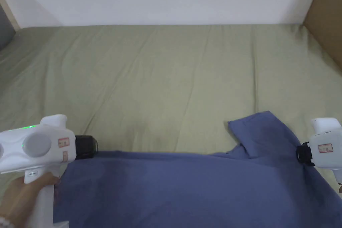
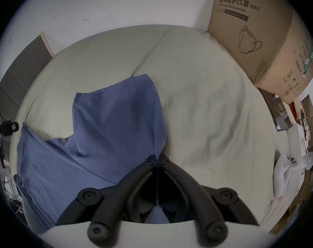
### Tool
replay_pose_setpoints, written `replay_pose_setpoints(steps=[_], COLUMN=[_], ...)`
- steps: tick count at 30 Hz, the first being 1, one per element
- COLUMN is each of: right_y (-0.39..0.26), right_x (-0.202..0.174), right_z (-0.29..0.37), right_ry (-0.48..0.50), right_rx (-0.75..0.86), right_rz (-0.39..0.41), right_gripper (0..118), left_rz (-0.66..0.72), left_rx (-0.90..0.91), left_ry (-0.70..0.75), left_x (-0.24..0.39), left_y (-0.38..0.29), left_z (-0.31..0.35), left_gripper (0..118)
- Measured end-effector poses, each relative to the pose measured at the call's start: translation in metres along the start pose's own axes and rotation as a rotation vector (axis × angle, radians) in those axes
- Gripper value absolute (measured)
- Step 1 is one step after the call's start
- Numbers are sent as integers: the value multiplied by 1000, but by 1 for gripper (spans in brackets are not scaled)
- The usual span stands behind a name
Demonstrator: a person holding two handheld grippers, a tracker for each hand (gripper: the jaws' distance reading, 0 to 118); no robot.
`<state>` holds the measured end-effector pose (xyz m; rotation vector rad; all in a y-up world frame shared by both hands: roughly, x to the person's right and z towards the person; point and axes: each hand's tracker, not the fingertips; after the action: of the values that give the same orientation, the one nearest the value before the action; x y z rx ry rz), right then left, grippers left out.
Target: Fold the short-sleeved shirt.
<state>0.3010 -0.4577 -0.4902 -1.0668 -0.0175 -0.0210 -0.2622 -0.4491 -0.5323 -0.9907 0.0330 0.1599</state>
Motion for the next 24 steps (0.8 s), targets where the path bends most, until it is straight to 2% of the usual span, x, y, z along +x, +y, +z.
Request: replay_pose_setpoints(steps=[3, 5, 6, 8, 9, 10, 11, 15, 20, 24], right_y=[0, -1, 0, 0, 0, 1, 2, 2, -7, -32], right_x=[0, -1, -1, -2, -2, -2, -2, -1, -1, 3], right_z=[-2, -2, -2, -1, 1, 4, 8, 32, 83, 130], right_ry=[-2, -2, -2, 2, 2, 5, 6, 23, 16, 36], right_rx=[-2, 1, 0, -1, 1, 3, 9, 47, 104, 149], right_rz=[0, -1, -4, -9, -10, -9, -9, -38, -10, -18], right_gripper=[0, 0, 0, 0, 0, 0, 0, 0, 0, 0], left_rz=[21, -33, -79, -141, -155, -180, -185, -214, -256, -277], left_rx=[-59, -120, -135, -81, -93, -96, -85, -55, 0, 44], left_ry=[-4, 20, 43, 60, 42, 18, 19, 28, 22, 20], left_x=[-1, 1, 2, 6, 8, 9, 11, 15, 12, 0], left_y=[9, 2, -3, -6, -2, 2, 3, 4, -9, -33], left_z=[-23, -37, -44, -34, -25, -18, -11, 10, 61, 111], left_gripper=[82, 82, 76, 61, 42, 11, 2, 1, 2, 2])
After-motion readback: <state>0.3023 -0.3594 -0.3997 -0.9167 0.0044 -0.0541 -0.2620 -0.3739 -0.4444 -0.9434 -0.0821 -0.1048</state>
